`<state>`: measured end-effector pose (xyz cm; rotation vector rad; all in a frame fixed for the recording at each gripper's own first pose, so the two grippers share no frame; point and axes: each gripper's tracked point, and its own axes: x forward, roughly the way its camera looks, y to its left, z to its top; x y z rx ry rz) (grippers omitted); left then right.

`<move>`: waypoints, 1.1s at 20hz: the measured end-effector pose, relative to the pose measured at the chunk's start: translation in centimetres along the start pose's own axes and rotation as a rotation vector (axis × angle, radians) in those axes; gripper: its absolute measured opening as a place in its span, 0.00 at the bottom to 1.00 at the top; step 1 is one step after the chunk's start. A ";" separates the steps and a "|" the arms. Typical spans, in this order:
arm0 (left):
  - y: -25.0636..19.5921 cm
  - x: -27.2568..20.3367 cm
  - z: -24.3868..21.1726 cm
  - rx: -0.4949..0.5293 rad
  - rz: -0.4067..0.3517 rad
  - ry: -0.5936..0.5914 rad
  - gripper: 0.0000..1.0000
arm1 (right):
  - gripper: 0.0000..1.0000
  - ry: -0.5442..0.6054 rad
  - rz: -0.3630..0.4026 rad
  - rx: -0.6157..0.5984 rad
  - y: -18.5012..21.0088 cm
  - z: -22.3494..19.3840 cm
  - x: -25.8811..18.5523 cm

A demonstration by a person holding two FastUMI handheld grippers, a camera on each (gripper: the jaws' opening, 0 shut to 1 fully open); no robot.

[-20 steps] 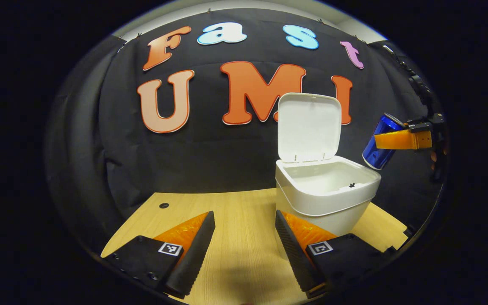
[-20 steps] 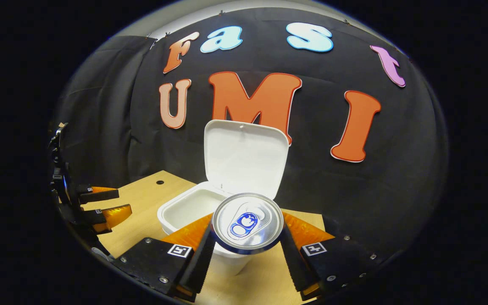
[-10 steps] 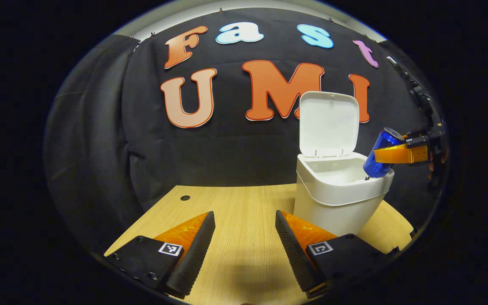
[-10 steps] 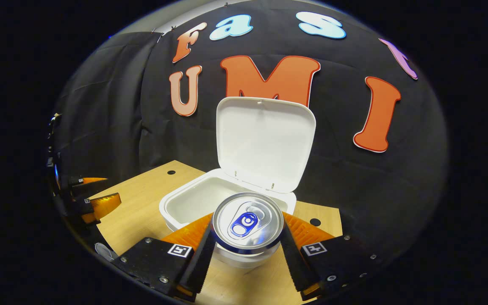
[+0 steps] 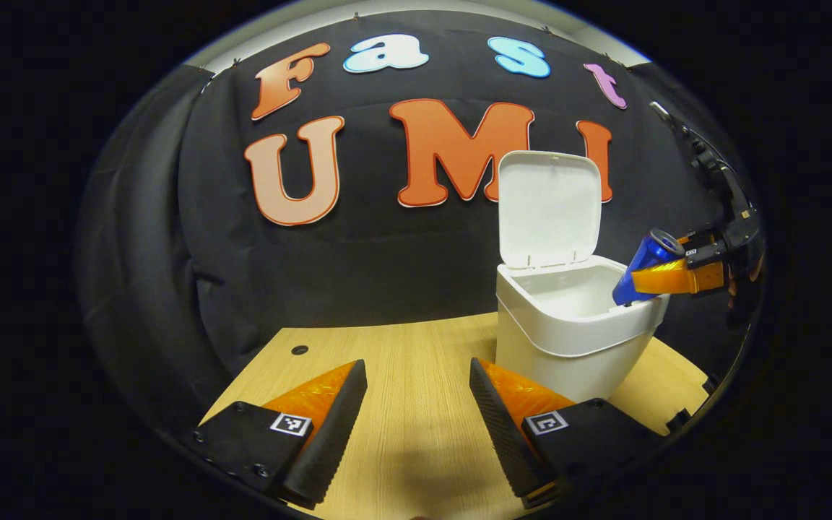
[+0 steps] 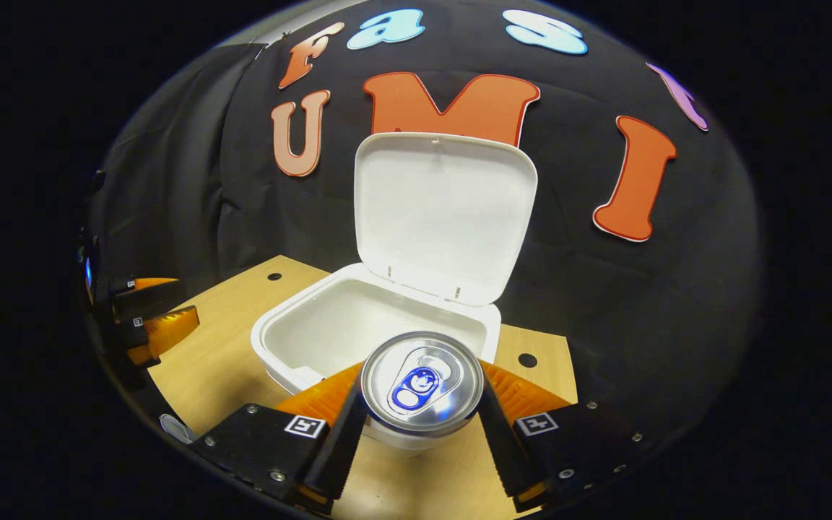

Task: Press the lid of the desktop garbage bin to open it, pick up the crumpled paper on the desktop and throw it into the bin, then pick up the pop can on the desktop and drop it into the bin, and finally close the garbage bin lid.

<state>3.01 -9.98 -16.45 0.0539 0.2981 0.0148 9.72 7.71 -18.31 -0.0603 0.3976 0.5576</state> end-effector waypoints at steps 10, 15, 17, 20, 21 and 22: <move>2.6 1.7 0.0 0.014 -0.073 -0.010 0.90 | 0.83 -0.014 -0.126 0.051 -0.6 2.0 -0.4; 4.5 1.7 -0.4 -0.004 -0.061 -0.011 0.92 | 0.82 -0.099 -0.156 0.042 -0.8 7.2 -0.9; 5.6 1.7 -0.4 -0.006 -0.041 -0.015 0.90 | 0.84 -0.117 -0.156 0.020 -0.8 9.4 -0.6; 7.2 1.4 -0.4 -0.006 -0.010 -0.021 0.90 | 0.85 -0.170 -0.176 -0.040 -1.1 13.4 -1.0; 7.6 1.4 -0.7 -0.008 -0.003 -0.021 0.89 | 0.84 -0.195 -0.179 -0.053 -1.1 14.8 -0.9; 8.0 1.3 -0.7 -0.011 0.003 -0.021 0.92 | 0.85 -0.219 -0.185 -0.062 -1.2 16.2 -0.9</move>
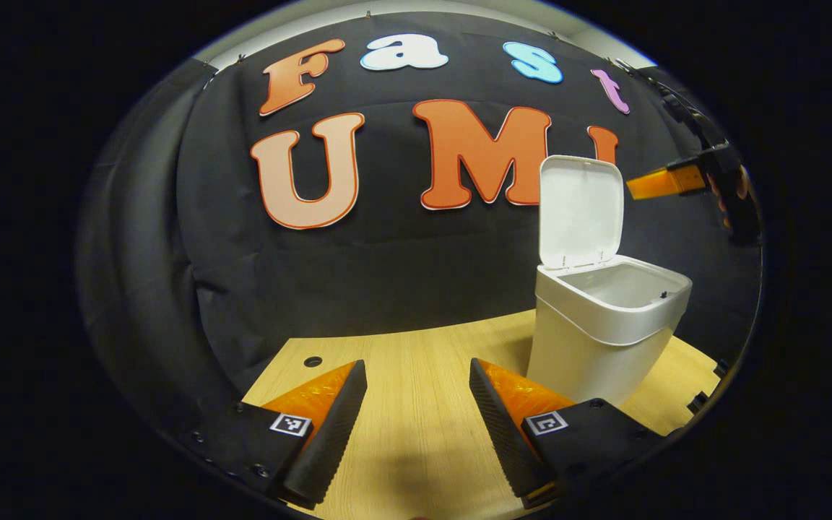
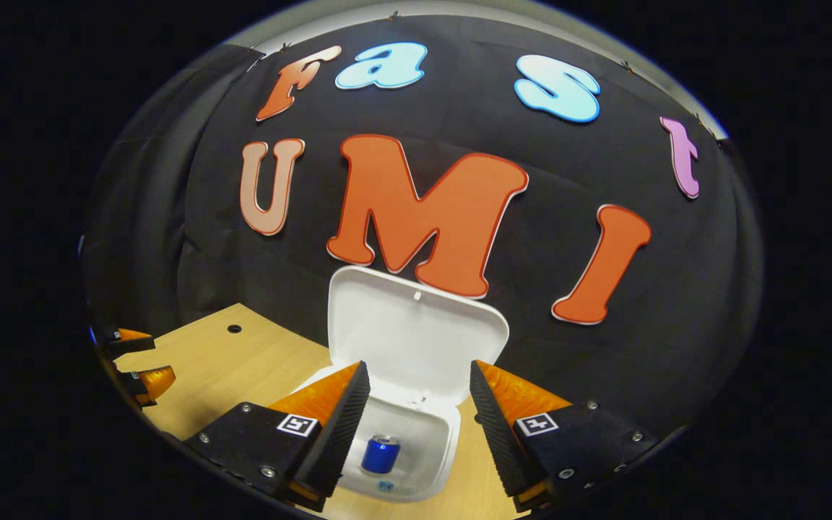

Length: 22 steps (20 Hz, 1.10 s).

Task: Press the lid of the desktop garbage bin to open it, pick up the crumpled paper on the desktop and throw it into the bin, then pick up the pop can on the desktop and drop it into the bin, and finally close the garbage bin lid.

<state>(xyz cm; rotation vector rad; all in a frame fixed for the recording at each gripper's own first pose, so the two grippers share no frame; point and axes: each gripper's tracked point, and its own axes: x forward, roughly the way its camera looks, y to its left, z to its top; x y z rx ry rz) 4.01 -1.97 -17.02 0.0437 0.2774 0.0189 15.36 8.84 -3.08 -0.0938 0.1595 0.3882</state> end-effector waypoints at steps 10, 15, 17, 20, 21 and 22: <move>4.5 -2.1 -0.5 -0.017 0.098 -0.017 0.92 | 0.84 -0.087 -0.050 -0.041 -0.8 8.0 4.5; 8.5 -3.8 -1.4 -0.041 0.194 -0.007 0.92 | 0.84 -0.039 -0.035 -0.013 -0.1 7.4 7.1; 9.5 -4.3 -1.1 -0.019 0.222 -0.020 0.92 | 0.84 -0.025 -0.033 -0.022 0.1 6.8 7.9; 10.2 -4.4 -0.8 -0.011 0.228 -0.025 0.92 | 0.86 -0.018 -0.039 -0.031 0.5 6.5 8.6; 10.1 -4.3 -0.8 -0.008 0.227 -0.025 0.92 | 0.84 -0.009 -0.044 -0.031 0.5 6.3 8.5; 10.1 -4.2 -0.7 -0.005 0.224 -0.025 0.92 | 0.85 -0.008 -0.047 -0.026 0.6 6.2 8.1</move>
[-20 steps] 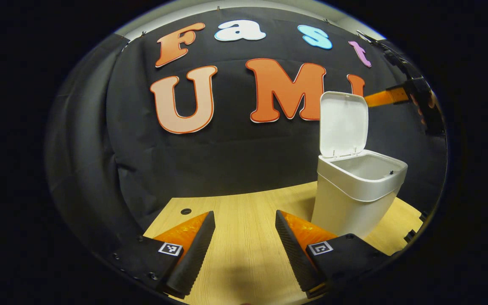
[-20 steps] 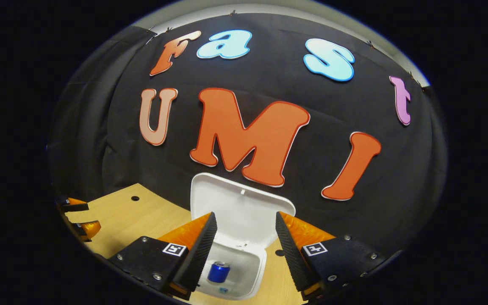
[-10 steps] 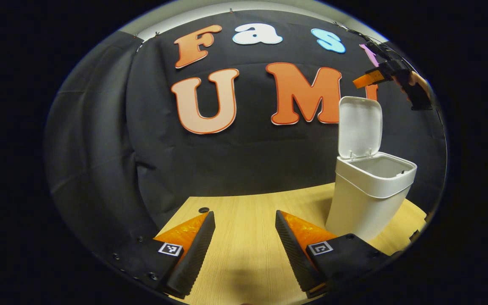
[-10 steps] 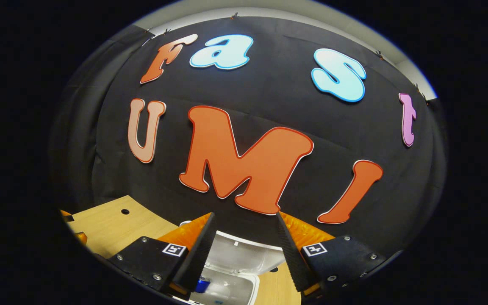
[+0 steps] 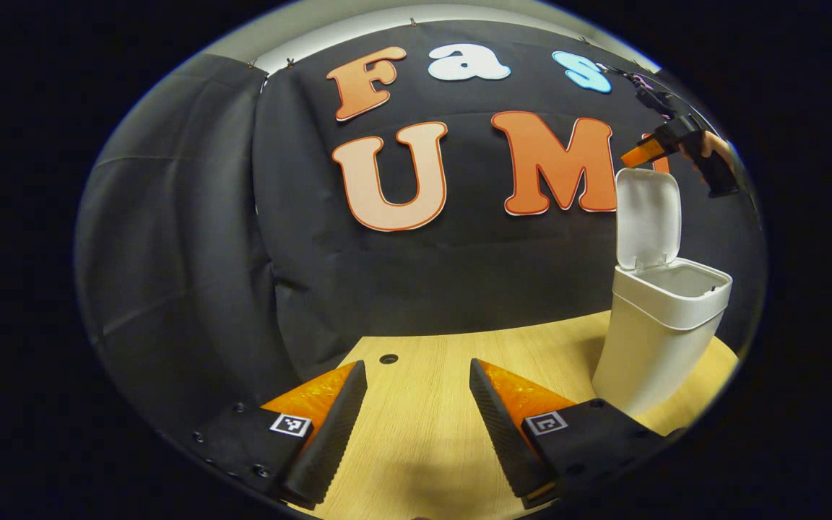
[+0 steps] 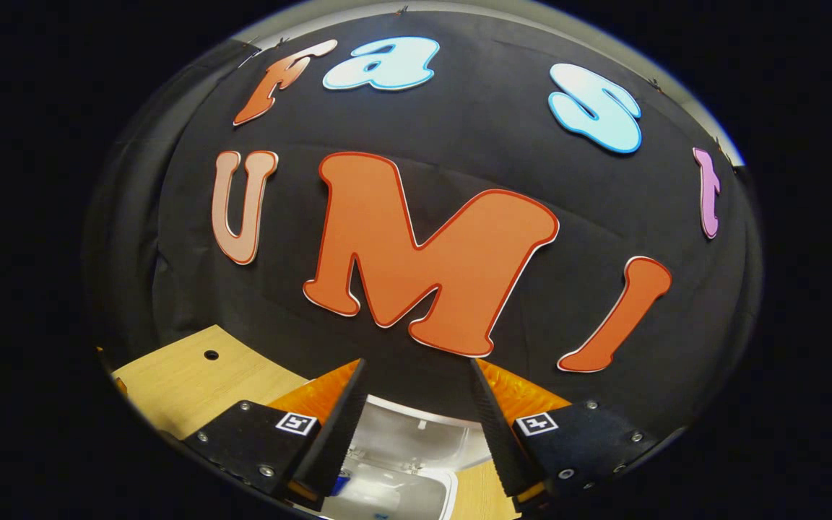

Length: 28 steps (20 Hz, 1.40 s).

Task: Press the lid of the desktop garbage bin to open it, pick up the crumpled paper on the desktop and throw it into the bin, then pick up the pop can on the desktop and drop it into the bin, and finally close the garbage bin lid.

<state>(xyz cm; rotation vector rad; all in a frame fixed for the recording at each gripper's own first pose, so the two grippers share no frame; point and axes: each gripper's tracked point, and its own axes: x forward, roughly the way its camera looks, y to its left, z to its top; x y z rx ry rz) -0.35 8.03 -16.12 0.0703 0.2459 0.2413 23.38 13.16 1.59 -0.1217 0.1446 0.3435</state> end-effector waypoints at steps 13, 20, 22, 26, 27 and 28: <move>-4.9 1.5 0.5 0.045 -0.120 0.006 0.92 | 0.80 0.060 0.092 0.051 3.5 -7.0 -5.4; -7.6 1.5 1.1 0.080 -0.188 0.004 0.94 | 0.81 0.142 0.115 0.114 5.3 -12.4 -7.3; -8.3 1.4 1.2 0.088 -0.207 0.001 0.94 | 0.80 0.172 0.112 0.127 5.5 -14.0 -7.8; -9.3 1.4 1.4 0.100 -0.234 -0.001 0.94 | 0.80 0.208 0.100 0.172 5.7 -15.9 -9.3; -9.6 1.5 1.4 0.100 -0.241 0.000 0.94 | 0.80 0.218 0.098 0.186 5.7 -16.5 -9.6; -10.0 1.4 1.6 0.100 -0.250 -0.001 0.94 | 0.80 0.230 0.096 0.201 5.7 -17.1 -9.9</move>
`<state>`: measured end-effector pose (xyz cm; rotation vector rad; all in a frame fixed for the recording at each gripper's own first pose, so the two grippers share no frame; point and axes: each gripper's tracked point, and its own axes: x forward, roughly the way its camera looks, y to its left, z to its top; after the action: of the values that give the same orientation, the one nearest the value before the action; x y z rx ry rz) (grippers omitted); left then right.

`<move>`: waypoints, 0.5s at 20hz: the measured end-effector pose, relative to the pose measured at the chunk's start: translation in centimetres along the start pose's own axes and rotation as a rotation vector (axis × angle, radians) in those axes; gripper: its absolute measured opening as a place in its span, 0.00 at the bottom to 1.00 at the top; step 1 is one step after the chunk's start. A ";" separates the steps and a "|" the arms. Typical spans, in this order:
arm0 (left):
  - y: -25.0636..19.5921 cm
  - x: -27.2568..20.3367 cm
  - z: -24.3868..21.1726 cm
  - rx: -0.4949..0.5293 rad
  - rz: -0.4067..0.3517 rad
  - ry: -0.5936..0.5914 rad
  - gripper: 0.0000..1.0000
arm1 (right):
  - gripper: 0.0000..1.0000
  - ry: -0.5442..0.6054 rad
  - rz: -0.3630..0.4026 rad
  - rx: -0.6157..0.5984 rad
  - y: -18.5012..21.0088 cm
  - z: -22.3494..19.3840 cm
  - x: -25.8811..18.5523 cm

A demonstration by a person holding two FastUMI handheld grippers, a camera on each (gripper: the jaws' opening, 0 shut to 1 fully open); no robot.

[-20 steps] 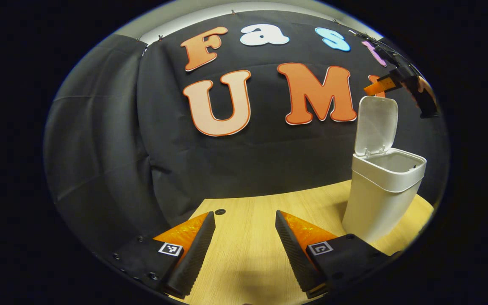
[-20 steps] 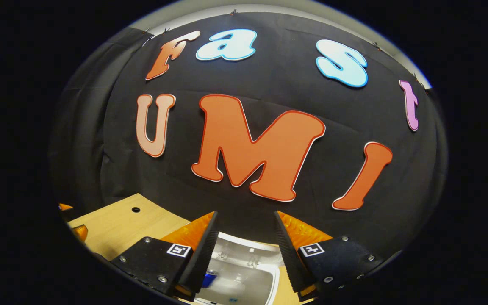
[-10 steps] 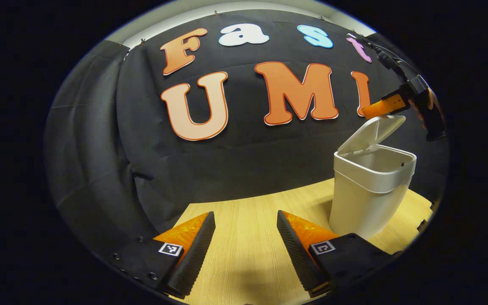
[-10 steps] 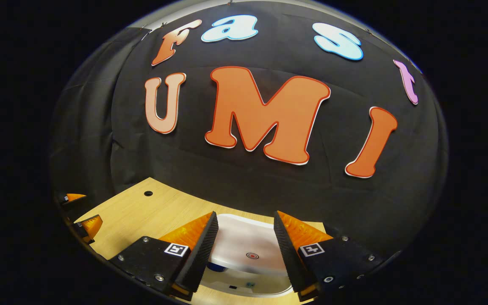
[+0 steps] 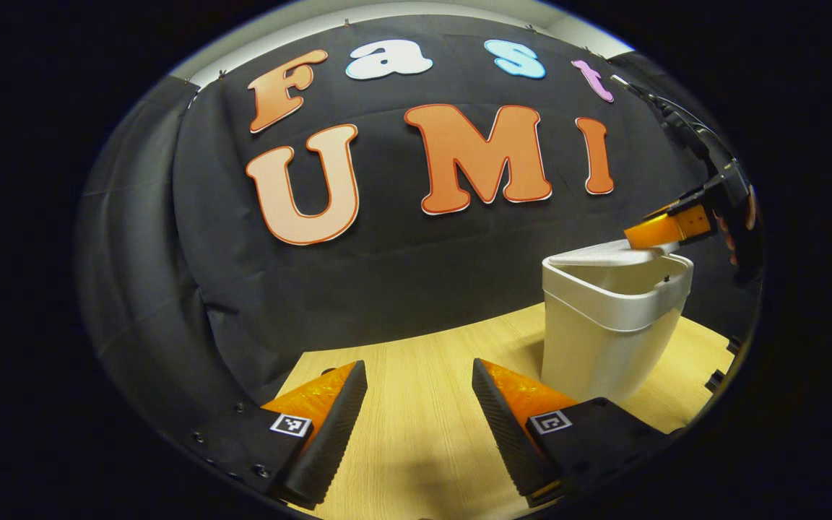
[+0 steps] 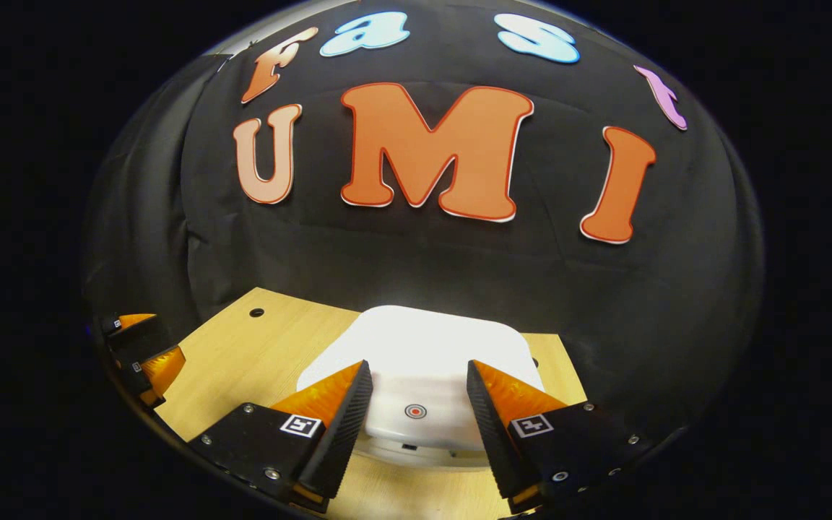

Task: Press the lid of the desktop garbage bin to open it, pick up the crumpled paper on the desktop and throw it into the bin, then pick up the pop can on the desktop and drop it into the bin, and finally close the garbage bin lid.

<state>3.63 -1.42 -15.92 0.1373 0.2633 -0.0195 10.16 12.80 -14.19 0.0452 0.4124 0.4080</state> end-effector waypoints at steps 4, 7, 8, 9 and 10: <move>-1.3 0.1 0.4 0.010 -0.025 -0.005 0.94 | 0.80 0.036 0.013 0.076 0.1 -2.1 -0.6; -1.9 0.1 0.5 0.013 -0.038 -0.008 0.94 | 0.79 0.032 0.009 0.062 0.4 -2.6 -0.7; -2.0 0.1 0.5 0.013 -0.039 -0.007 0.94 | 0.79 0.029 0.005 0.059 0.4 -2.6 -0.7; -2.1 0.1 0.4 0.010 -0.038 -0.005 0.94 | 0.78 0.041 -0.001 0.064 0.4 -2.7 -0.6; -2.2 0.2 0.4 0.007 -0.037 -0.002 0.94 | 0.78 0.047 -0.008 0.080 0.3 -2.8 -0.6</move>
<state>3.86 -3.62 -15.89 0.1397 0.2641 -0.0572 8.43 12.75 -16.51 0.1115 0.4751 0.3849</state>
